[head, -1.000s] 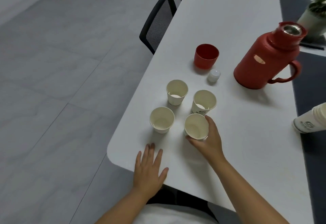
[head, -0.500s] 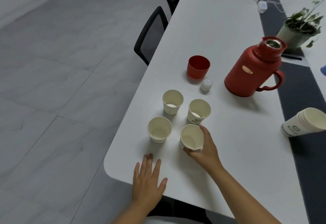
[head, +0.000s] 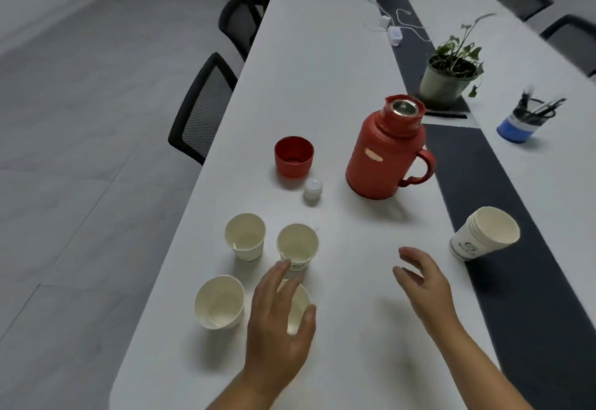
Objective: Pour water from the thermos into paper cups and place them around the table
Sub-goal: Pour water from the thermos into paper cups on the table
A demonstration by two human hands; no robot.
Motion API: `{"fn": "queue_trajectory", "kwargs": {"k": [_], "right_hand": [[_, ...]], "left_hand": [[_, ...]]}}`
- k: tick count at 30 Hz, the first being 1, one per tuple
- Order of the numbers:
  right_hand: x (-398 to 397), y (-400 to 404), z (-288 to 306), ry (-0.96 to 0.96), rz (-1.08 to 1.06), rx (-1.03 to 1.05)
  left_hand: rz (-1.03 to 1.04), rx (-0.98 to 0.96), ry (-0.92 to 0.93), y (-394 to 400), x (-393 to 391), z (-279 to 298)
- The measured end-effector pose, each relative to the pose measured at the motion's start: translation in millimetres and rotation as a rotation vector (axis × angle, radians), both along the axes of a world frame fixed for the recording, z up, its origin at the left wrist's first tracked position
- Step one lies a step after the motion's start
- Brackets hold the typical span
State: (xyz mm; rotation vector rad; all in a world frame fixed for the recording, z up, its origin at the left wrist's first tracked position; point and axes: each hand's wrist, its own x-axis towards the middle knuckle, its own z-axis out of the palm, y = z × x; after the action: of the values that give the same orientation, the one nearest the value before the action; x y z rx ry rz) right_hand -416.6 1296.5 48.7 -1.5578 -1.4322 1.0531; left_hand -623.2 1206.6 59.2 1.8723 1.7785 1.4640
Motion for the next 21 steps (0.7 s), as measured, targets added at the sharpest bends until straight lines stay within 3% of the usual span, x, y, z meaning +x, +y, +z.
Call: {"fn": "queue_trajectory", "kwargs": {"k": [7,10,13,17,21], "right_hand": [[25,133,24,-0.065,-0.142,0.103],[30,185,25,-0.133,-0.132,0.018],[33,216,17,-0.108,-0.068,-0.055],[40,237,-1,-0.028,-0.082,-0.037],[36,239,-9,0.047,-0.126,0.014]], "left_hand": [[-0.064,-0.327,-0.120,150,54,31],[-0.078,-0.437,-0.076,210,67,22],[-0.107,-0.444,0.002,257,72,12],[-0.207,-0.554,-0.160,303,68,7],[-0.300,-0.534,-0.212,317,70,6]]}}
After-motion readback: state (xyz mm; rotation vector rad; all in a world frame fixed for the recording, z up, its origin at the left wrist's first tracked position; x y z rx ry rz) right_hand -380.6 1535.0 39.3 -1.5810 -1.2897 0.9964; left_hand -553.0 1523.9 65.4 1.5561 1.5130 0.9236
